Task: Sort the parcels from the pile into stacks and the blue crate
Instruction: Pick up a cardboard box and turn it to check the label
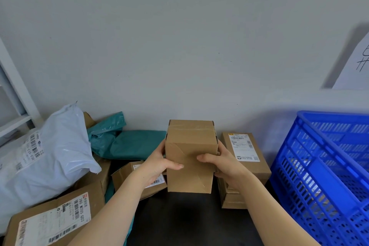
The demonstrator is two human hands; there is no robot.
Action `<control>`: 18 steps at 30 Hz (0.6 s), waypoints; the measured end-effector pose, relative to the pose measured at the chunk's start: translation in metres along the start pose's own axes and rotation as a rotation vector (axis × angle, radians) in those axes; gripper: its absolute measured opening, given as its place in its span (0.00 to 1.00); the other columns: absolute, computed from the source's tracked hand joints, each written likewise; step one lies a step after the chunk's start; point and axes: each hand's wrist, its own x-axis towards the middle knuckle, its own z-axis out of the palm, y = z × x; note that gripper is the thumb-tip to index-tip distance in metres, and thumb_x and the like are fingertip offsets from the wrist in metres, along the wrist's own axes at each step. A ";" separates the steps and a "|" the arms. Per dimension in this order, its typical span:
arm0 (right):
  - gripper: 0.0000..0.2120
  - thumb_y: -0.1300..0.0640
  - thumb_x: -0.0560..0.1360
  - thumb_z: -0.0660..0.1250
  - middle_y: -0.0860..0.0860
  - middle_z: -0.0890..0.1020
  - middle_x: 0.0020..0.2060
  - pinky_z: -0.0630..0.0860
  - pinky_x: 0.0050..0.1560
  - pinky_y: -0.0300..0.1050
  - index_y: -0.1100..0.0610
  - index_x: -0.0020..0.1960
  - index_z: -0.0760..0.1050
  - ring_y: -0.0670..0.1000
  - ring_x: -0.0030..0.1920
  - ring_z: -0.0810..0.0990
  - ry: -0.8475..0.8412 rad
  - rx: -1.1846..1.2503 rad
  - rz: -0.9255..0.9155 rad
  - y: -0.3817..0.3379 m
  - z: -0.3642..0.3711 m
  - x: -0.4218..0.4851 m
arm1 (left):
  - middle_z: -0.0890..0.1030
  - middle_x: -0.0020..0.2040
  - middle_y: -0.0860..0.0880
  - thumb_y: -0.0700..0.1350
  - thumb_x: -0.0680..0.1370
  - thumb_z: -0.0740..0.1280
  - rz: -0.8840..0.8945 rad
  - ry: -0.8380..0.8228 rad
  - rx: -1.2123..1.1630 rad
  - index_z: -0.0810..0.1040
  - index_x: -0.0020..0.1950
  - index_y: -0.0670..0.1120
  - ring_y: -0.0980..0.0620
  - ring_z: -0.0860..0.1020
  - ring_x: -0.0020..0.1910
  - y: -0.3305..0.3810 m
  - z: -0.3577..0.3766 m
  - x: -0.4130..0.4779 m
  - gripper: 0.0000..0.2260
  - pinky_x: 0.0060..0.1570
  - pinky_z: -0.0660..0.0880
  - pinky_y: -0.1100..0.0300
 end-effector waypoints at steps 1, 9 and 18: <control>0.29 0.57 0.70 0.74 0.46 0.78 0.55 0.73 0.46 0.44 0.40 0.65 0.67 0.48 0.54 0.77 0.001 0.000 -0.001 0.000 0.000 0.000 | 0.77 0.59 0.51 0.30 0.67 0.75 0.009 -0.006 0.004 0.65 0.70 0.53 0.51 0.75 0.59 0.000 0.000 0.000 0.37 0.59 0.72 0.55; 0.26 0.35 0.68 0.67 0.44 0.75 0.59 0.73 0.56 0.54 0.39 0.64 0.68 0.50 0.59 0.74 0.002 0.097 0.055 -0.001 -0.003 0.000 | 0.75 0.65 0.51 0.60 0.46 0.83 0.028 -0.130 -0.073 0.65 0.68 0.58 0.49 0.72 0.66 0.007 0.000 -0.005 0.54 0.70 0.64 0.44; 0.09 0.42 0.75 0.65 0.50 0.76 0.56 0.73 0.63 0.57 0.42 0.53 0.71 0.54 0.56 0.76 0.091 0.103 0.117 -0.002 -0.006 0.002 | 0.73 0.69 0.52 0.67 0.49 0.79 -0.033 -0.233 -0.108 0.61 0.74 0.58 0.50 0.72 0.66 0.006 -0.007 -0.006 0.56 0.63 0.72 0.48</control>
